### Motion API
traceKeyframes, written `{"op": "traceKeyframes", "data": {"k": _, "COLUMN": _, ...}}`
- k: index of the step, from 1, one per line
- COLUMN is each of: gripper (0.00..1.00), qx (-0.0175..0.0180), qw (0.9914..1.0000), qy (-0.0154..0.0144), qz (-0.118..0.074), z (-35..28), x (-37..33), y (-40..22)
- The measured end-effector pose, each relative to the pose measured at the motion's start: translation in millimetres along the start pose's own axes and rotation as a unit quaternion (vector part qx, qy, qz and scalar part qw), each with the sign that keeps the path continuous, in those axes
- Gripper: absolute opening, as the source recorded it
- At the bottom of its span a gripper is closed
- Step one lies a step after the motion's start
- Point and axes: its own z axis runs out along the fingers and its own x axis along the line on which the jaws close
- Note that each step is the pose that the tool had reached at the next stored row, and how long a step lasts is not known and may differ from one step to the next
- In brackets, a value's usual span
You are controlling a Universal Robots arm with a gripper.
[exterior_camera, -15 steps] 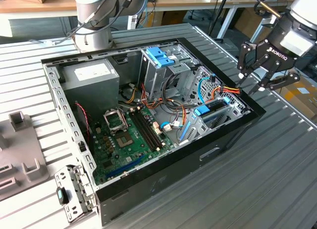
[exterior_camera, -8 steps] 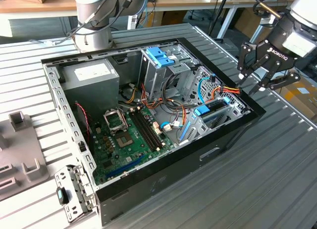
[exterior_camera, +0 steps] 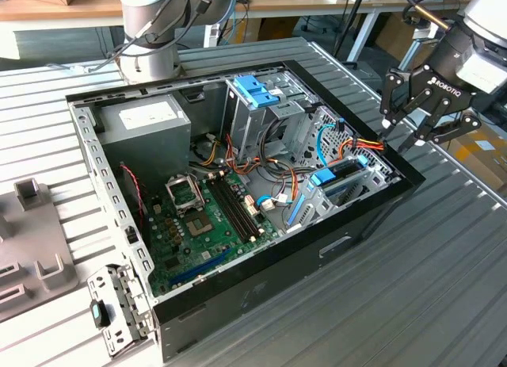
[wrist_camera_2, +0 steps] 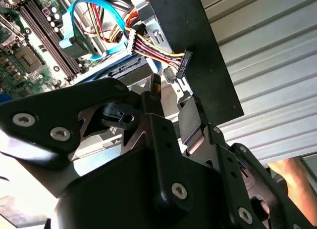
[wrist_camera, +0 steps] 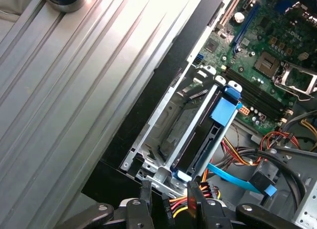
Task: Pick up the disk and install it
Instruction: 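Insert the first disk wire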
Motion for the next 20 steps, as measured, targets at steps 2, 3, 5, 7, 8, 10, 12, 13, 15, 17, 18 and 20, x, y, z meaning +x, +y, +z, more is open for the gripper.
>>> {"op": "traceKeyframes", "data": {"k": 2, "gripper": 0.42, "qx": -0.0006, "qw": 0.99998, "qy": 0.0004, "qz": -0.007, "z": 0.0, "x": 0.0, "y": 0.0}}
{"op": "traceKeyframes", "data": {"k": 3, "gripper": 0.42, "qx": -0.0008, "qw": 0.99995, "qy": 0.0006, "qz": -0.01, "z": 0.0, "x": 0.0, "y": 0.0}}
{"op": "traceKeyframes", "data": {"k": 5, "gripper": 0.42, "qx": -0.0014, "qw": 0.99986, "qy": 0.001, "qz": -0.016, "z": 0.0, "x": 0.0, "y": 0.0}}
{"op": "traceKeyframes", "data": {"k": 7, "gripper": 0.42, "qx": -0.002, "qw": 0.99973, "qy": 0.0014, "qz": -0.023, "z": 0.0, "x": 0.0, "y": 0.0}}
{"op": "traceKeyframes", "data": {"k": 8, "gripper": 0.42, "qx": -0.0024, "qw": 0.9996, "qy": 0.0017, "qz": -0.028, "z": 0.0, "x": 0.0, "y": 0.0}}
{"op": "traceKeyframes", "data": {"k": 10, "gripper": 0.42, "qx": -0.0033, "qw": 0.99927, "qy": 0.0023, "qz": -0.038, "z": 0.0, "x": 0.0, "y": 0.0}}
{"op": "traceKeyframes", "data": {"k": 12, "gripper": 0.42, "qx": -0.0036, "qw": 0.99911, "qy": 0.0026, "qz": -0.042, "z": -0.1, "x": 0.4, "y": -0.9}}
{"op": "traceKeyframes", "data": {"k": 13, "gripper": 0.42, "qx": -0.0037, "qw": 0.99911, "qy": 0.0026, "qz": -0.042, "z": 0.0, "x": 1.1, "y": -1.8}}
{"op": "traceKeyframes", "data": {"k": 15, "gripper": 0.42, "qx": -0.004, "qw": 0.9989, "qy": 0.0029, "qz": -0.047, "z": 0.2, "x": 2.2, "y": -3.5}}
{"op": "traceKeyframes", "data": {"k": 17, "gripper": 0.42, "qx": -0.0042, "qw": 0.99874, "qy": 0.0029, "qz": -0.05, "z": 0.5, "x": 2.8, "y": -4.5}}
{"op": "traceKeyframes", "data": {"k": 18, "gripper": 0.42, "qx": -0.0043, "qw": 0.99872, "qy": 0.003, "qz": -0.05, "z": 0.5, "x": 3.0, "y": -4.8}}
{"op": "traceKeyframes", "data": {"k": 20, "gripper": 0.42, "qx": -0.0044, "qw": 0.99871, "qy": 0.003, "qz": -0.05, "z": 0.5, "x": 3.7, "y": -6.0}}
